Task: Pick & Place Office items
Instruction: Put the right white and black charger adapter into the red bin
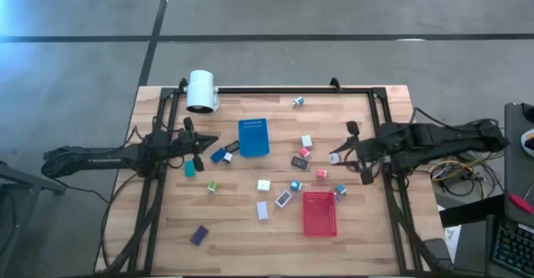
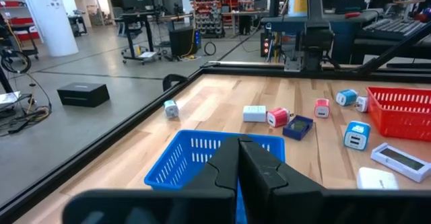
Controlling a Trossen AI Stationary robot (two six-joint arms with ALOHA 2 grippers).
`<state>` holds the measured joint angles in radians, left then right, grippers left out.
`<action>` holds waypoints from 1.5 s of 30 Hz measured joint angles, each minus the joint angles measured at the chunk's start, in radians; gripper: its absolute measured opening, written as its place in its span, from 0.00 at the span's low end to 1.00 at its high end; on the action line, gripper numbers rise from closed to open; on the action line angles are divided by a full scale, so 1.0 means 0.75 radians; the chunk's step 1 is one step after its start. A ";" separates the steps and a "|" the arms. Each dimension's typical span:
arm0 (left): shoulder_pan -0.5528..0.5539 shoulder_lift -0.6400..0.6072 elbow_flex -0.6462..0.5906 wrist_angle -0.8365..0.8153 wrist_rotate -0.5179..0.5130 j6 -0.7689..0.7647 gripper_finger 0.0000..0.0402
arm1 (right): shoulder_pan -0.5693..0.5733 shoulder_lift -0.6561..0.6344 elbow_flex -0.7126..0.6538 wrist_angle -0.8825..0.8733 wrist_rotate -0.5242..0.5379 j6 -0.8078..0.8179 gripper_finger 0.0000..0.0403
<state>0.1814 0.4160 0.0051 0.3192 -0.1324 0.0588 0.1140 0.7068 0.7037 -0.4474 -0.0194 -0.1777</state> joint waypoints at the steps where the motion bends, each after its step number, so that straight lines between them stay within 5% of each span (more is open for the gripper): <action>1: 0.000 0.000 0.001 -0.001 0.000 0.000 0.03 | 0.025 0.040 0.042 -0.045 0.002 0.013 0.33; 12: 0.000 0.000 0.000 -0.008 0.000 0.001 0.03 | 0.207 0.403 0.337 -0.351 -0.003 0.171 0.33; 45: 0.001 0.000 0.000 -0.014 -0.001 0.021 0.03 | 0.442 1.235 0.601 -0.532 -0.022 0.367 0.33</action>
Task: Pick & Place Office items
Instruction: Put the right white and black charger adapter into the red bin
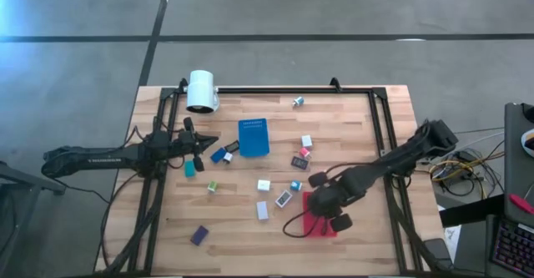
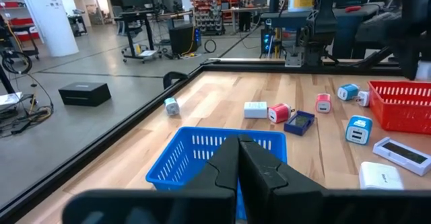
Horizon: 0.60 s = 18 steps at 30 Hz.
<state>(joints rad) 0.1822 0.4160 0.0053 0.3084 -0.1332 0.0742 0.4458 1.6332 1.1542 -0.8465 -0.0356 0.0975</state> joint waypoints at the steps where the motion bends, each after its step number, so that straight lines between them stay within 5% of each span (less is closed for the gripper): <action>1: 0.000 0.000 0.000 0.000 -0.002 0.000 0.03 | 0.000 0.017 0.000 -0.006 -0.001 -0.001 0.33; 18: -0.001 0.000 0.000 -0.005 -0.030 0.000 0.03 | 0.002 0.175 -0.003 0.025 -0.071 -0.003 0.33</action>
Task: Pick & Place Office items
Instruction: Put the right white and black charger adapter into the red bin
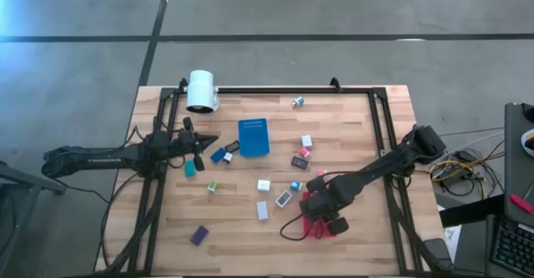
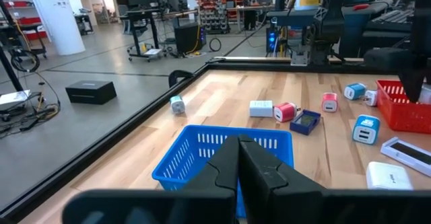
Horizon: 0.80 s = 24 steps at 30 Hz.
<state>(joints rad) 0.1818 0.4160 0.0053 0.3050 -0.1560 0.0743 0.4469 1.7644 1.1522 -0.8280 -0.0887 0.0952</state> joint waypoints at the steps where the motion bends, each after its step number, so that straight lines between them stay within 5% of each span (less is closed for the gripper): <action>1: 0.000 0.000 0.000 -0.002 -0.001 0.000 0.03 | 0.000 0.005 0.000 0.003 -0.004 0.000 0.33; 24: -0.001 0.000 0.000 -0.004 -0.003 0.000 0.03 | -0.003 0.049 -0.007 0.101 -0.063 -0.061 0.33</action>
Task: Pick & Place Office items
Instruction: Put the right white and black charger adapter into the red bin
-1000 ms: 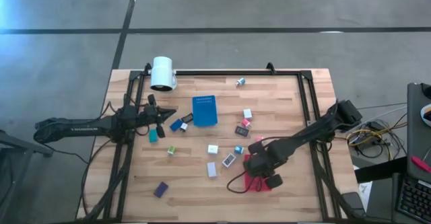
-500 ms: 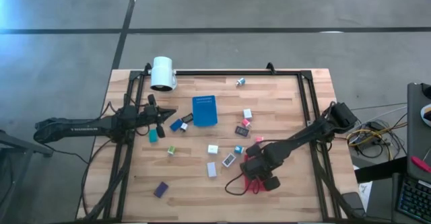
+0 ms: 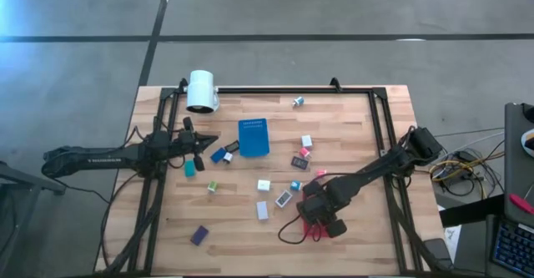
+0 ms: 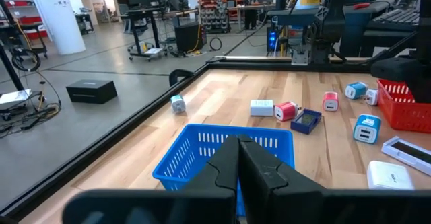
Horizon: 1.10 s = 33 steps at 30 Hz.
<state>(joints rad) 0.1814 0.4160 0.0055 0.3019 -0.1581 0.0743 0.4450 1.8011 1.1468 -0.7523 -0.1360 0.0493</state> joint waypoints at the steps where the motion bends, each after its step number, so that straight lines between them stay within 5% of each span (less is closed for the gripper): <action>1: 0.000 0.000 0.000 0.000 0.000 0.000 0.03 | 0.000 0.000 -0.001 0.000 0.000 0.001 0.33; 26: 0.000 0.000 0.000 0.000 -0.001 0.000 0.03 | -0.001 -0.020 0.007 -0.075 -0.004 0.041 0.42; 33: 0.001 0.000 0.000 0.000 -0.002 0.000 0.03 | -0.001 -0.192 0.054 -0.037 0.002 0.021 0.37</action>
<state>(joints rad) 0.1818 0.4160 0.0055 0.3019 -0.1598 0.0746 0.4442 1.6569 1.1875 -0.7797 -0.1344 0.0648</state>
